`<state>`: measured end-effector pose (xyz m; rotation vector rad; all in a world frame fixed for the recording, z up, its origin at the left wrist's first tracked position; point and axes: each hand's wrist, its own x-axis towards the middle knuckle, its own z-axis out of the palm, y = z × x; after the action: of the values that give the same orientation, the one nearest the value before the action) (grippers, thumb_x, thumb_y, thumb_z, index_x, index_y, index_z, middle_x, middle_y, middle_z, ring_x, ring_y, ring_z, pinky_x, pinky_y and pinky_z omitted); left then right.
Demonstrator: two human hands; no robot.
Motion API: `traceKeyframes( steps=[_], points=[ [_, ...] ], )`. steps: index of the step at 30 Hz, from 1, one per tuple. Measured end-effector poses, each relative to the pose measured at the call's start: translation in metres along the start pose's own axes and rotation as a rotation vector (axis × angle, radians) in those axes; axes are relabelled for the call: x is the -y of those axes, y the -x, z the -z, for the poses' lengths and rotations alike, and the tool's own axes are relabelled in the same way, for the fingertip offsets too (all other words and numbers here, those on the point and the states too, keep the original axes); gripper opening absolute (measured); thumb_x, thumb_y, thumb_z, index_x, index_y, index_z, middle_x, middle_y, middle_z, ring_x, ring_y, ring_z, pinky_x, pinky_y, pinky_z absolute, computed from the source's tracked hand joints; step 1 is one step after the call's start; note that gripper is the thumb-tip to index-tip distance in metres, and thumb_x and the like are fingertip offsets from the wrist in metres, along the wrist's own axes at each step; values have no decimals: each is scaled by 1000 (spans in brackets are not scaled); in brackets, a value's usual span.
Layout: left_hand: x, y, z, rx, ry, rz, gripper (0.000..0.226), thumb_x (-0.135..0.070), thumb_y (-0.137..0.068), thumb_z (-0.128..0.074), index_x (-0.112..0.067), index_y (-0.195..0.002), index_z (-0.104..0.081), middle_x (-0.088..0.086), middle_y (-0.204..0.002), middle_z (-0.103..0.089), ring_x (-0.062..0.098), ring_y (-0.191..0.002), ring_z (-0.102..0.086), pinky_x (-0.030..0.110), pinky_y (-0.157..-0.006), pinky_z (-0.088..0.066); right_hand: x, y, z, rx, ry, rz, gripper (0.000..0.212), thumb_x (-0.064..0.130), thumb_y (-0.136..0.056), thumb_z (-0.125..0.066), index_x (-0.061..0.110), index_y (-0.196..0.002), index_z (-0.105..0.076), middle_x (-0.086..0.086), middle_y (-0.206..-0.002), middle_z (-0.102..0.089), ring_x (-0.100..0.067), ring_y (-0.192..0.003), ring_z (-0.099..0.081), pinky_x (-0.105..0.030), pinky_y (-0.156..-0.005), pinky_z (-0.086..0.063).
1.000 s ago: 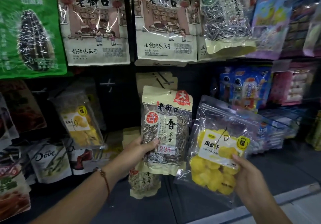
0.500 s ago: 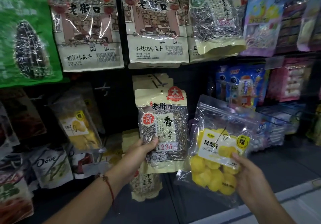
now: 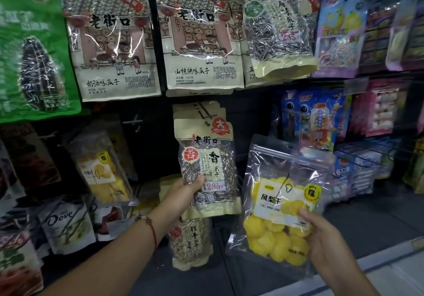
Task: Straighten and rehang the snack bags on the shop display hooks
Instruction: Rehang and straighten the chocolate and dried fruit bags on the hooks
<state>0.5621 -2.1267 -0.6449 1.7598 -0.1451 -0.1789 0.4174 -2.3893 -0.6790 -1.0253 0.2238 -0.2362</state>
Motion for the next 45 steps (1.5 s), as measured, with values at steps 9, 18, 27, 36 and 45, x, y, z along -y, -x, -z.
traceKeyframes(
  steps=[9,18,27,36,45],
  points=[
    [-18,-72,7,-251,-170,-23,40,-46,-92,-62,-14,-116,-60,5,-112,-67,23,-99,-62,38,-89,-49,-15,-12,-2,10,110,-56,37,23,-81,-64,6,-113,-69,-20,-110,-71,-42,-100,-68,-63,-97,-45],
    [-1,-71,-4,-334,-228,-74,31,-34,-95,-60,-15,-119,-54,-5,-92,-60,12,-77,-57,31,-68,-47,-24,-21,-14,65,219,-73,33,21,-74,-71,7,-104,-73,-13,-103,-74,-33,-97,-71,-54,-94,-51],
    [1,35,17,-150,24,-169,20,-33,-103,-46,-24,-108,-63,-5,-87,-73,14,-81,-68,31,-74,-52,-48,-12,-38,181,430,-133,25,19,-84,-71,11,-107,-72,-8,-102,-75,-25,-94,-72,-46,-90,-55],
    [65,109,83,-140,-64,-25,18,-16,-96,-62,-6,-85,-53,0,-66,-69,13,-63,-65,34,-65,-55,-89,10,-79,374,785,-263,18,15,-84,-73,13,-102,-72,-2,-95,-77,-17,-89,-73,-29,-76,-57],
    [129,142,139,-82,-274,33,16,-14,-97,-58,-13,-81,-62,-7,-58,-59,9,-56,-54,24,-59,-46,-154,19,-152,480,892,-286,21,46,-90,-62,30,-100,-71,8,-99,-74,-8,-98,-67,-32,-93,-51]
  ],
)
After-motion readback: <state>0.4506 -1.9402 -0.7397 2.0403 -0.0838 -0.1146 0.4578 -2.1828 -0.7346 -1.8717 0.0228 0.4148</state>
